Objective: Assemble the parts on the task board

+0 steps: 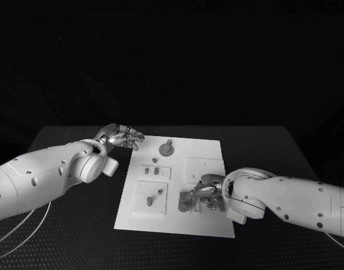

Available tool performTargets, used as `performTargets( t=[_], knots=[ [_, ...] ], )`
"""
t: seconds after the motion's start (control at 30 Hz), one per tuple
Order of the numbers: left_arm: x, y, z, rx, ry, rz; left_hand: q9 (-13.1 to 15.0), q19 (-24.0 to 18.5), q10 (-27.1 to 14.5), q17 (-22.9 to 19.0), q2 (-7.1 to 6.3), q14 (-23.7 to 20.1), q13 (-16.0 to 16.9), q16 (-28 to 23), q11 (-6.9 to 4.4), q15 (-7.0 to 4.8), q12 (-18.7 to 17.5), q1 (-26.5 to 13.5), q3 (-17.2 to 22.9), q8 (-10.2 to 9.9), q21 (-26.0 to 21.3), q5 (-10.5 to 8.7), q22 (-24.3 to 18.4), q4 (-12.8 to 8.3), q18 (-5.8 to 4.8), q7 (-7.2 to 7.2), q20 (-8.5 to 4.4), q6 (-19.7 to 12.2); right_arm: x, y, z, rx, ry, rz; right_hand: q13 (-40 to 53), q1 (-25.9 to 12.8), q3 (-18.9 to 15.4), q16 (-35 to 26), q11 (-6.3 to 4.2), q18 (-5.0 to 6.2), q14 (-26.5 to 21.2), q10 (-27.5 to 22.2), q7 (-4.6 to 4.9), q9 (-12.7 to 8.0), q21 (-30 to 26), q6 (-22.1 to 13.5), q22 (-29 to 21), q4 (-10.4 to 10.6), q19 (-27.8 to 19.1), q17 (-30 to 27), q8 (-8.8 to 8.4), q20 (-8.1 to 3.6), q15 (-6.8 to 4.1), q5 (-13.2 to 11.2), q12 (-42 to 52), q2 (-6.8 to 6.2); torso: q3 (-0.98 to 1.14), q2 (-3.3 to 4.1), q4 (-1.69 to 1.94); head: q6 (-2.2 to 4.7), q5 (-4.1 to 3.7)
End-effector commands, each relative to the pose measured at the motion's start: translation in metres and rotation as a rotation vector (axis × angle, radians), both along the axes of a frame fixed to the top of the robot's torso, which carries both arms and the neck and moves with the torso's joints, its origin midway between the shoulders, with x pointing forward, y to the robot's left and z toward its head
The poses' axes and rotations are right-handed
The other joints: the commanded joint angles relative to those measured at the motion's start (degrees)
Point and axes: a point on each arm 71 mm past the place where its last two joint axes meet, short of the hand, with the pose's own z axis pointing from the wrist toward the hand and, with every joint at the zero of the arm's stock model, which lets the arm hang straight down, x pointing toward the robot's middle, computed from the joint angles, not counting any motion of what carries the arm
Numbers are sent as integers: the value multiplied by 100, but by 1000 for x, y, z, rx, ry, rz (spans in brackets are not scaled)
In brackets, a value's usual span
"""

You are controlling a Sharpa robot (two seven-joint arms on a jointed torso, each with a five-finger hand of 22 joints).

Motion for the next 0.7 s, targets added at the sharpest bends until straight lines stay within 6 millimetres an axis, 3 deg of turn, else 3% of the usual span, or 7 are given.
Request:
performTargets(
  t=[0.03, 0.33, 0.4, 0.5, 0.7],
  knots=[
    [0, -3, 1, -11, 1, -15, -6, 23, -41, 9, -9, 8, -5, -22, 9, 12, 7, -63, 2, -9, -35, 10, 10, 30, -3, 2, 17, -26, -1, 0, -2, 3, 8, 11, 20, -13, 103, -37, 23, 111, -66, -37, 48, 11, -28, -11, 73, 190, -28, -38, -43, -15, -2, -33, -36, -173, -2, -1, -1, 4, 2],
    [0, -2, 1, -11, 1, -14, -6, 23, -43, 12, -8, 9, -5, -24, 10, 12, 6, -67, 1, -8, -36, 10, 11, 33, -2, 3, 17, -30, -1, 1, -1, 21, -7, 14, 71, 10, 409, -49, 35, 111, -139, -73, 63, 79, -28, -62, 90, 835, -39, -76, -69, -19, 8, -46, -69, -693, -3, 0, -1, 9, -3],
    [0, -2, 1, -11, 1, -14, -7, 23, -44, 13, -8, 9, -6, -24, 10, 12, 6, -68, 1, -9, -36, 10, 11, 34, -2, 3, 17, -31, -1, 1, 0, 22, -18, 26, 76, 30, 430, -48, 35, 111, -144, -74, 64, 89, -25, -66, 92, 883, -40, -78, -69, -20, 9, -51, -70, -730, -1, 0, -1, 6, -4],
    [0, -2, 1, -10, 1, -14, -7, 23, -44, 14, -8, 9, -6, -25, 11, 12, 6, -70, 1, -9, -36, 10, 11, 35, -2, 4, 18, -32, -3, 2, 1, 13, -52, 82, 89, 171, 426, -44, 36, 111, -147, -75, 66, 112, -7, -73, 101, 841, -41, -76, -64, -24, 10, -63, -64, -728, -2, 0, 1, 15, -4],
    [0, -1, 0, -10, 2, -13, -8, 23, -46, 16, -8, 9, -6, -26, 11, 12, 6, -71, 1, -9, -36, 10, 11, 36, -2, 5, 17, -35, -9, 2, 0, -18, -37, 164, 113, 584, 215, -55, 37, 111, -172, -80, 65, 169, 10, -68, 97, 411, -68, -107, -54, -6, 14, -63, -67, -671, -2, 1, -3, 18, 6]
  ],
)
